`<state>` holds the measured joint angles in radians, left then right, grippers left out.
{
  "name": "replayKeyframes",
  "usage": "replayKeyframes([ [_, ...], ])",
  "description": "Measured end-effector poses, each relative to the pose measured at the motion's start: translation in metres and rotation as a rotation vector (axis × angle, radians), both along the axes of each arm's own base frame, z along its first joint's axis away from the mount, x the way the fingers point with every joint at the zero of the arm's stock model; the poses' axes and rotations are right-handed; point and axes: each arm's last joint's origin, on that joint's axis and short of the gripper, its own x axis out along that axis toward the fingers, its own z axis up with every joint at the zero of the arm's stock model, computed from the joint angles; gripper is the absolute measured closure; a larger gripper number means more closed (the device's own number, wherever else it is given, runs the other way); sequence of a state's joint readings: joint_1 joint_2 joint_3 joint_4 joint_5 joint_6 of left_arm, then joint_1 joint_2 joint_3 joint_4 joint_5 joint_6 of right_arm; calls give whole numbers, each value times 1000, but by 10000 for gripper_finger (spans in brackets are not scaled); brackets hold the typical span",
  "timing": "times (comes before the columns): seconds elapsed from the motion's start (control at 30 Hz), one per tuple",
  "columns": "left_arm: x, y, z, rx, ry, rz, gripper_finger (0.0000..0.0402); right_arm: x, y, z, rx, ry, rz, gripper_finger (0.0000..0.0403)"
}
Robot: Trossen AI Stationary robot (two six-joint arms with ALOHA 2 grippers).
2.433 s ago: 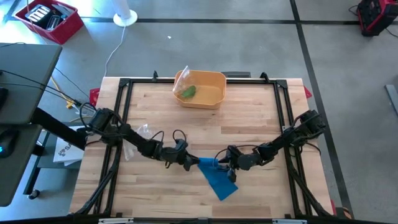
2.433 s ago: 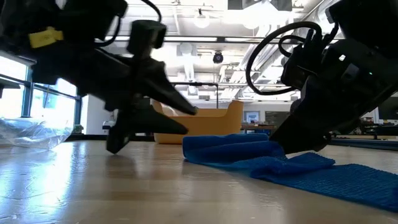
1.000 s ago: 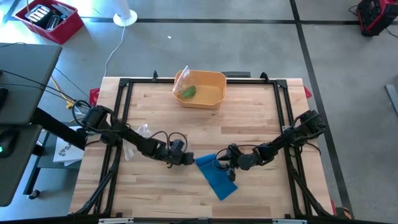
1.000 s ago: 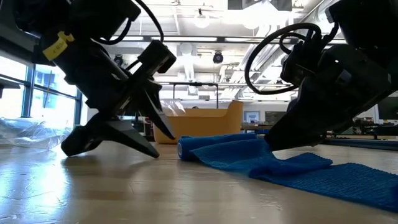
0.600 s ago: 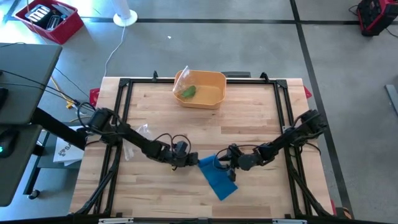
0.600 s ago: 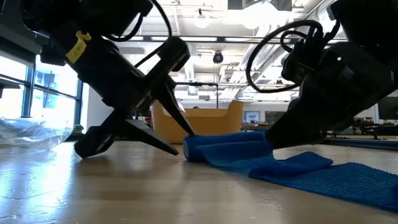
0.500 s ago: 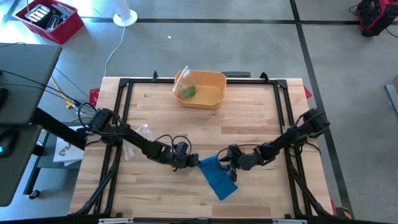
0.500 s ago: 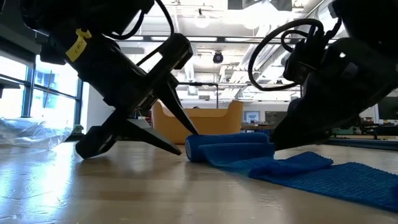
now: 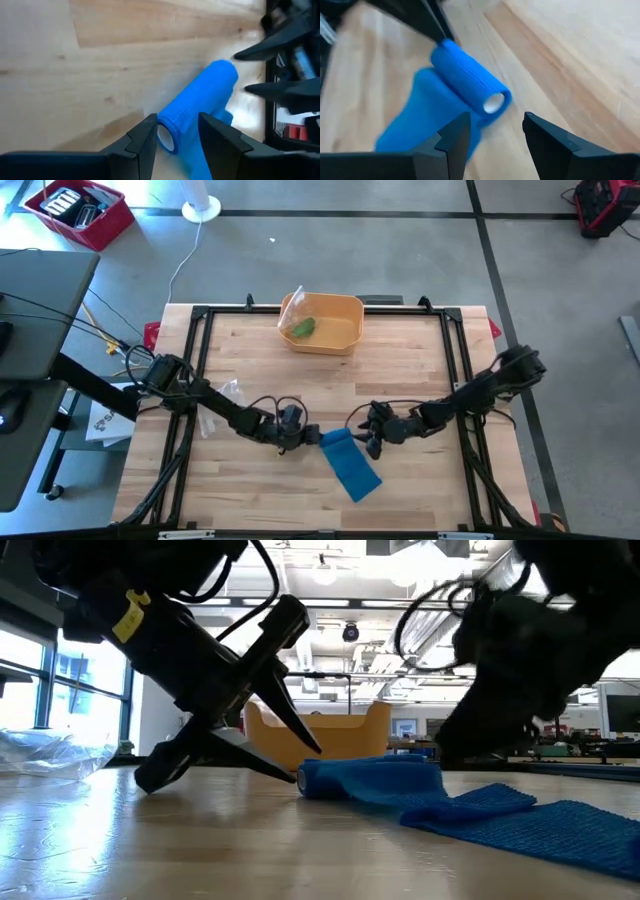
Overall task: Roll bandage
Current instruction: Roll the blue bandage
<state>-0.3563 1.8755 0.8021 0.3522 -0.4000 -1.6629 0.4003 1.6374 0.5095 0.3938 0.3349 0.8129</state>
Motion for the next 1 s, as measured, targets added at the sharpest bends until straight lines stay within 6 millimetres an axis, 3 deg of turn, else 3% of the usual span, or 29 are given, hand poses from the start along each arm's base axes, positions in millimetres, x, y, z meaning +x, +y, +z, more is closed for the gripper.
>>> replayKeyframes([
  [0.17, 4, 12, 0, 56, -2, 9, 266, 6, 2, -12, 15, -15, 8, 226],
  [0.33, 10, 37, 3, 158, 18, -21, 266, 9, 4, -13, 39, -55, 0, 226],
  [0.57, 7, 55, 24, 208, 52, -150, 266, 9, 4, -13, 47, -54, -16, 226],
  [0.73, 1, 40, 28, 97, 76, -263, 266, 9, 4, -13, 44, -55, -14, 226],
  [0.87, -3, 26, 15, 61, 125, -253, 264, 9, 4, -13, 46, -57, -14, 226],
  [1.0, -1, 24, 4, 67, 124, -210, 255, 9, 4, -13, 48, -63, -14, 226],
])
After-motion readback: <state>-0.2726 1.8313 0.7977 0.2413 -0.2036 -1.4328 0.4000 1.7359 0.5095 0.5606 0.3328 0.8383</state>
